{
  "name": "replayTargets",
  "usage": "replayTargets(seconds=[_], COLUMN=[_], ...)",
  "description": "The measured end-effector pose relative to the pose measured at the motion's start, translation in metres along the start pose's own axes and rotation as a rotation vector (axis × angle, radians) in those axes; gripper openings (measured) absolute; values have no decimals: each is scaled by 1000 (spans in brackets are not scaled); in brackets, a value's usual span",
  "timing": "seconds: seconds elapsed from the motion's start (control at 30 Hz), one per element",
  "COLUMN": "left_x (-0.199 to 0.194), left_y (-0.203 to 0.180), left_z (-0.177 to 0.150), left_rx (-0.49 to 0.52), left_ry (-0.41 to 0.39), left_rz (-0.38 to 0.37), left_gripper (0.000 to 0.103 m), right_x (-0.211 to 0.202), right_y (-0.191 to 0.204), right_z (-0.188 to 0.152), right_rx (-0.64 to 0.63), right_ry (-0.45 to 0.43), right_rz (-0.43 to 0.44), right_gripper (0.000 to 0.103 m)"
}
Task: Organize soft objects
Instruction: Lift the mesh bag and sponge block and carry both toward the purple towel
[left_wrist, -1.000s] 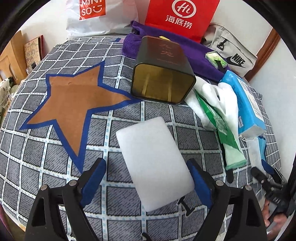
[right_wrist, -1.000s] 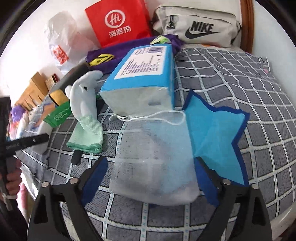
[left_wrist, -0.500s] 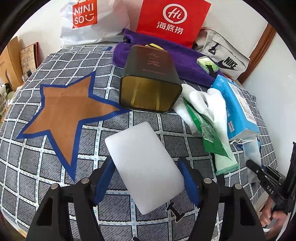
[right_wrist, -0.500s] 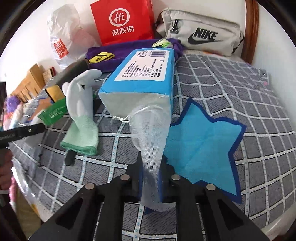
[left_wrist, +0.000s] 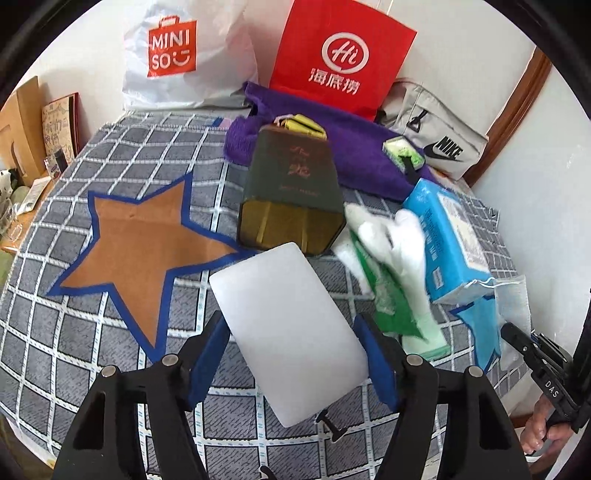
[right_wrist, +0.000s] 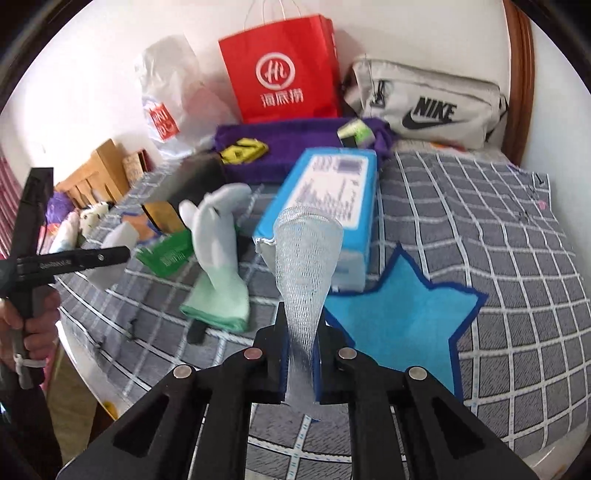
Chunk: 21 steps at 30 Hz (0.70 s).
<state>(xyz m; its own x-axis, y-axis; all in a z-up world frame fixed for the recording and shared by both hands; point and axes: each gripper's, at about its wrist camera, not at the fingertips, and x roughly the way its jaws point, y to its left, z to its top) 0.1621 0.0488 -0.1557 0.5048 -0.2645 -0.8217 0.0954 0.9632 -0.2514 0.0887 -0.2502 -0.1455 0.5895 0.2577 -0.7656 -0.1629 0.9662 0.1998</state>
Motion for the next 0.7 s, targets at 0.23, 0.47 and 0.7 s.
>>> replayTargets(seconds=[0.23, 0.47, 0.7], left_x=[-16, -23, -18], left_y=[-7, -13, -19], left_z=[18, 38, 61], left_rx=[7, 13, 17], left_ry=[-39, -59, -61], left_rz=[3, 20, 25], left_gripper=[68, 68, 68], right_x=[-7, -11, -2], right_y=[4, 9, 7], right_z=[24, 51, 80], right_rx=[-13, -36, -50], right_ry=[-35, -75, -95], right_rz=[22, 39, 51], right_gripper=[10, 10, 10])
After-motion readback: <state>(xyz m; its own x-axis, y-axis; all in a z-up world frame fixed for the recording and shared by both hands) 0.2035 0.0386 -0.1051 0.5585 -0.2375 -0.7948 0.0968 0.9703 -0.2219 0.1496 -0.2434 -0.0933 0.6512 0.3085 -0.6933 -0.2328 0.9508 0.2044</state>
